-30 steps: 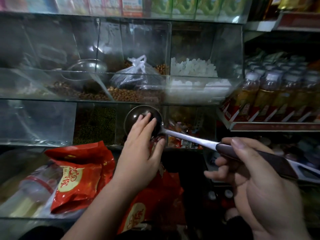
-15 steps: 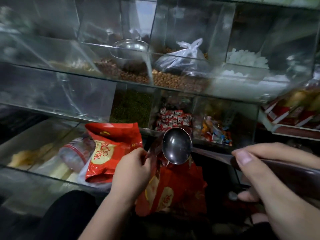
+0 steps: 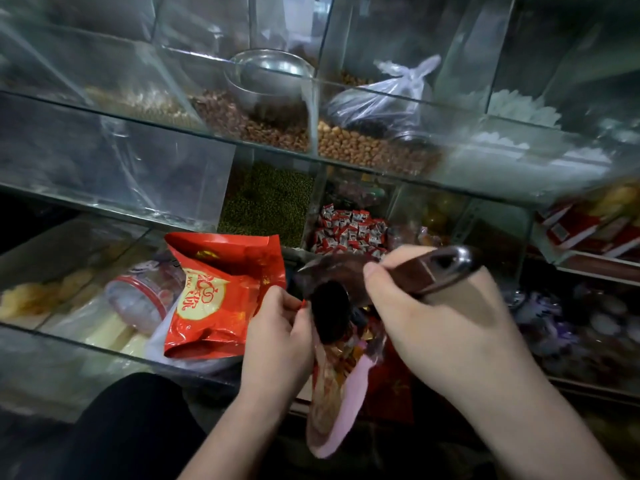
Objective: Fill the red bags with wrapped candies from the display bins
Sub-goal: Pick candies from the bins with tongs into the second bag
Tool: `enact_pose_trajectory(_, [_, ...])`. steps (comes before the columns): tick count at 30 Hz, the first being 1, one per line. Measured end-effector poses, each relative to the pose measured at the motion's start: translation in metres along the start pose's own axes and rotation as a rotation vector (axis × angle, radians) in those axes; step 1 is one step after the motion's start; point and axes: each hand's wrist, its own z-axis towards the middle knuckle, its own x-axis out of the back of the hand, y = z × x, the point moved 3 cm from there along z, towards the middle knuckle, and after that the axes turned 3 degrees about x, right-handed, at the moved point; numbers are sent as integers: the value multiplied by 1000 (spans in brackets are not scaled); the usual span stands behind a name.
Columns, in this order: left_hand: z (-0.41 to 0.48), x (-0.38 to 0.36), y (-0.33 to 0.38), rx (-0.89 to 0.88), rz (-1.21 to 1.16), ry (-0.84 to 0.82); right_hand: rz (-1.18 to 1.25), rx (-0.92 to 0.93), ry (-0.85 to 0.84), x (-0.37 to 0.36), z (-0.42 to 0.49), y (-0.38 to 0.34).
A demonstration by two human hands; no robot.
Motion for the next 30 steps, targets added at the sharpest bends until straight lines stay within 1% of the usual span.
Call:
enact_pose_trajectory(2, [1, 5, -1, -31, -5, 35, -140, 8, 0, 13, -8, 3])
enact_pose_trajectory(3, [1, 8, -1, -32, -26, 48, -157, 4, -20, 20, -13, 8])
enact_pose_trajectory(5, [1, 10, -3, -30, -67, 71, -219, -64, 27, 24, -11, 22])
enact_pose_trajectory(6, [0, 10, -3, -43, -61, 88, -243, -79, 19, 24, -9, 28])
enact_pose_trajectory(9, [-3, 9, -2, -73, -61, 113, -165, -63, 28, 19, -14, 44])
enact_pose_trajectory(13, [-11, 0, 0, -132, -32, 57, -117, 17, -22, -7, -19, 63])
enact_pose_trajectory(18, [-12, -4, -5, -164, -30, 46, -63, 143, -118, -14, -28, 63])
enact_pose_trajectory(20, [-10, -4, -6, -182, -33, 32, -32, 183, -118, -21, -29, 61])
enact_pose_trajectory(22, [-6, -4, -7, -189, -33, 11, 101, 113, -28, -32, -28, 65])
enact_pose_trajectory(24, [-1, -3, -10, -172, -29, -7, 167, 34, 38, -43, -31, 73])
enact_pose_trajectory(26, [3, -1, -12, -165, -16, -7, 203, -29, 51, -45, -34, 79])
enact_pose_trajectory(28, [3, 2, -13, -161, -12, -4, 272, -134, 53, -31, -35, 85])
enact_pose_trajectory(30, [2, 4, -11, -164, -27, 2, 344, -224, 92, -16, -32, 92])
